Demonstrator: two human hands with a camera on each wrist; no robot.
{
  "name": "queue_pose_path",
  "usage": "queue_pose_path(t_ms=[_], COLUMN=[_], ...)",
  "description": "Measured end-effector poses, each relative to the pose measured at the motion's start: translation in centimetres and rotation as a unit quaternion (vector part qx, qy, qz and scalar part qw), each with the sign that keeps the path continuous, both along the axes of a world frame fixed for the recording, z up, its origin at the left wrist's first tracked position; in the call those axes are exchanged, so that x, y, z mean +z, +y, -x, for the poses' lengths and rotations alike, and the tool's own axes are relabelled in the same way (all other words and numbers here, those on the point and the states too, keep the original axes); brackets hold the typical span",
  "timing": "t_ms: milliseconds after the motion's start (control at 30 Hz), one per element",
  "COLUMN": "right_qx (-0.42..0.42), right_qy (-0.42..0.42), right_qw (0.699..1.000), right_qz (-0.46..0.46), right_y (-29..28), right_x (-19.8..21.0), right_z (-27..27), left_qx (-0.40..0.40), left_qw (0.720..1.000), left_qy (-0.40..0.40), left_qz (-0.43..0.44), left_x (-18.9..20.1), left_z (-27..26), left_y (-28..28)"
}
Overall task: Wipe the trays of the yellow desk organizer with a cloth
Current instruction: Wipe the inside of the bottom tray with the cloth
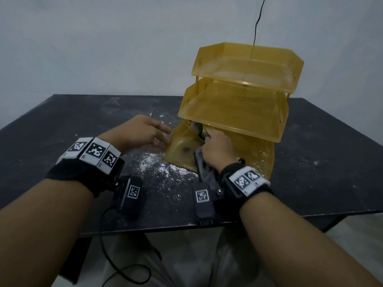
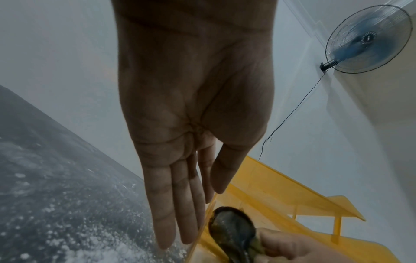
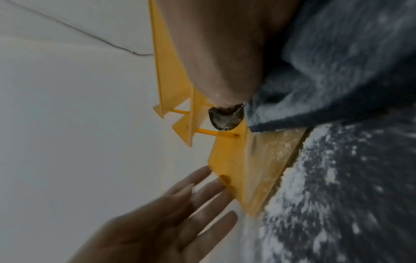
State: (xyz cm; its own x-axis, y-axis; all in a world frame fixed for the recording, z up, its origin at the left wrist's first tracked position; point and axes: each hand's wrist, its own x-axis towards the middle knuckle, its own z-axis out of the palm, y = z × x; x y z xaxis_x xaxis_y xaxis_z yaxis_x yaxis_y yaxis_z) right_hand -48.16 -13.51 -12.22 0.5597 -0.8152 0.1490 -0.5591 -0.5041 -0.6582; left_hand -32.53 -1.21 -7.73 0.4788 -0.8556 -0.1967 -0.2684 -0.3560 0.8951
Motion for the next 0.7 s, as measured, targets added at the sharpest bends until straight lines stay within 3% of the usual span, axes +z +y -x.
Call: queue_pose_path(t_ms=[100, 233, 333, 467, 533, 600, 700], right_qx=[0.082, 0.148, 0.183, 0.314, 0.269, 0.157, 0.092], right_qy=[0.112, 0.157, 0.127, 0.029, -0.047, -0.097, -0.038], right_qw=[0.989, 0.973, 0.971, 0.949, 0.959, 0.979, 0.993], right_qz=[0.041, 0.081, 0.083, -0.022, -0.071, -0.088, -0.064], right_y=[-0.9, 0.2, 1.1, 2.4, 2.4, 1.5, 0.5], right_x=[0.1, 0.4, 0.0, -0.7, -0.5, -0.3, 0.0], right_z=[-2.0, -2.5, -0.8, 1.5, 1.9, 1.3, -1.1], left_qx=[-0.014, -0.007, 0.004, 0.002, -0.004, -0.006, 0.003], left_qw=[1.000, 0.999, 0.999, 0.999, 0.999, 0.999, 0.998], left_qy=[0.010, 0.038, 0.041, 0.040, 0.045, 0.053, 0.056], left_qz=[-0.001, 0.002, 0.007, 0.001, 0.000, 0.005, 0.007], left_x=[0.4, 0.7, 0.8, 0.8, 0.5, 0.2, -0.4], left_z=[0.1, 0.0, 0.1, 0.3, 0.2, 0.0, -0.1], left_y=[0.5, 0.6, 0.3, 0.4, 0.9, 1.5, 2.3])
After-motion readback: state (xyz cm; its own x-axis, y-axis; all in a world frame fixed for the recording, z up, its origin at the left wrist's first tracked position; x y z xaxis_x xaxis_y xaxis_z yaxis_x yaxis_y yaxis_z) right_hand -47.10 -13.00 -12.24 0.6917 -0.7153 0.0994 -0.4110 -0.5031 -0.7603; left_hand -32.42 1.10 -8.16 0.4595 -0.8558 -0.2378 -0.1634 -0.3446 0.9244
